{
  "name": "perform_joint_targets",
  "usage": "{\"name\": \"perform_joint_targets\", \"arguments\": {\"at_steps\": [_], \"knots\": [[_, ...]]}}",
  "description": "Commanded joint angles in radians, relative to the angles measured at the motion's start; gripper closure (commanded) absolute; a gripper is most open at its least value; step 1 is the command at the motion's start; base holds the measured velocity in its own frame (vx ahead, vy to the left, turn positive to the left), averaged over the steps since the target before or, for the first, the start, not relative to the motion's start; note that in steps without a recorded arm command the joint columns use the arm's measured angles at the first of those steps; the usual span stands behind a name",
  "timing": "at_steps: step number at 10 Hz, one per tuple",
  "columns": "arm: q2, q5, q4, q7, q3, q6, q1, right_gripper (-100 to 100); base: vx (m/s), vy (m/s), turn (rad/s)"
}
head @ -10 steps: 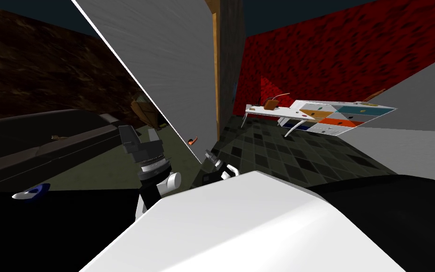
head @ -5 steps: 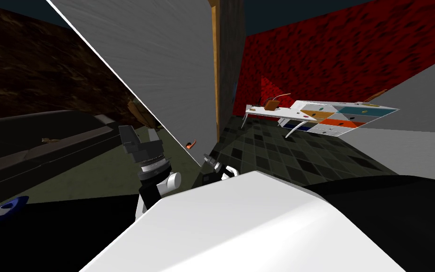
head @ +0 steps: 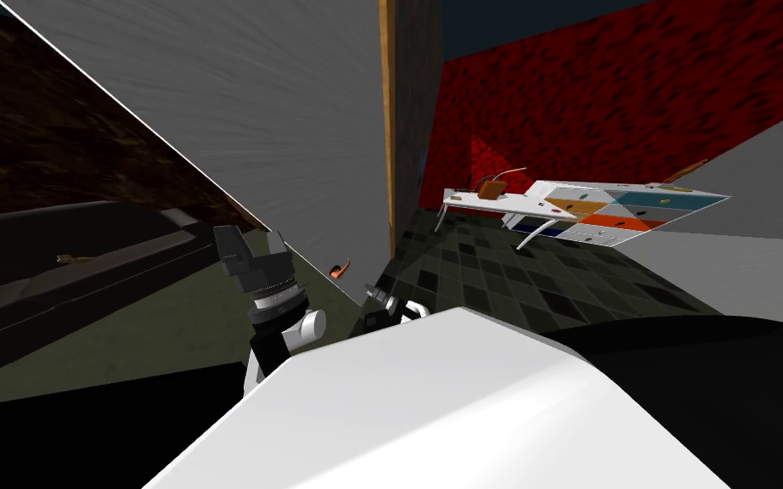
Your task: Push the door open
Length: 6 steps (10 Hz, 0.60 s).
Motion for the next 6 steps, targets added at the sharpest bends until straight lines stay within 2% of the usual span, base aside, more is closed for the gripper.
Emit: {"name": "perform_joint_targets", "arguments": {"at_steps": [1,4,5,6], "knots": [[-0.002,0.0,0.028,-0.004,0.024,0.0,-0.012,-100,0.169,0.003,-0.013],[-0.002,-0.002,0.089,-0.011,0.064,-0.006,-0.038,-100,0.192,0.009,-0.012],[-0.002,-0.002,0.076,-0.011,0.057,-0.001,-0.035,-100,0.089,0.003,0.0],[0.002,-0.002,0.084,-0.009,0.055,-0.003,-0.035,-100,0.074,0.075,0.035]]}}
